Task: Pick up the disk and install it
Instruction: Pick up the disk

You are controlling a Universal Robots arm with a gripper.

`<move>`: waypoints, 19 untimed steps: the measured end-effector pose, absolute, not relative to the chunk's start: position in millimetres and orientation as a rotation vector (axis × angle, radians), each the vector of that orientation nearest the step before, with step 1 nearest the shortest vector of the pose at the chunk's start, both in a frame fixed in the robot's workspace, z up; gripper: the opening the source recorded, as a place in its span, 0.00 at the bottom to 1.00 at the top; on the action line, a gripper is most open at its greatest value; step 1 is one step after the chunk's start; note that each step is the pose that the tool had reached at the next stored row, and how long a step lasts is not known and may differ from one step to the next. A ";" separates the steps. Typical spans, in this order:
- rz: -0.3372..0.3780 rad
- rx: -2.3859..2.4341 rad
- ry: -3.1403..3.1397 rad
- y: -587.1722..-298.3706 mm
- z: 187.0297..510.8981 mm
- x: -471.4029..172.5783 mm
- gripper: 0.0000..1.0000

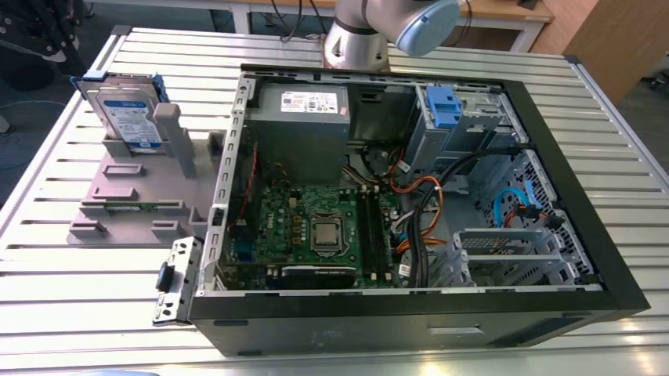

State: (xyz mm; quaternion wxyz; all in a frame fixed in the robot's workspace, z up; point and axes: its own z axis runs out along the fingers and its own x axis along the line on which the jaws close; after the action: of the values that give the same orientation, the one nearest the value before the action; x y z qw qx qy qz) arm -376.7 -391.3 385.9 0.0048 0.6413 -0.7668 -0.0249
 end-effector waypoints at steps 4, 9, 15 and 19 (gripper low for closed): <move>-0.078 2.012 -2.399 -391.3 385.9 -376.7 0.11; -0.078 2.016 -2.396 -391.2 385.9 -376.8 0.11; -0.078 2.021 -2.392 -391.3 385.9 -376.7 0.11; -0.078 2.024 -2.389 -391.3 385.9 -376.7 0.11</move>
State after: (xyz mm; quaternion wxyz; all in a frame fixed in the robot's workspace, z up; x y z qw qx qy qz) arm -376.7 -391.3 385.9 0.0049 0.6462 -0.7627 -0.0249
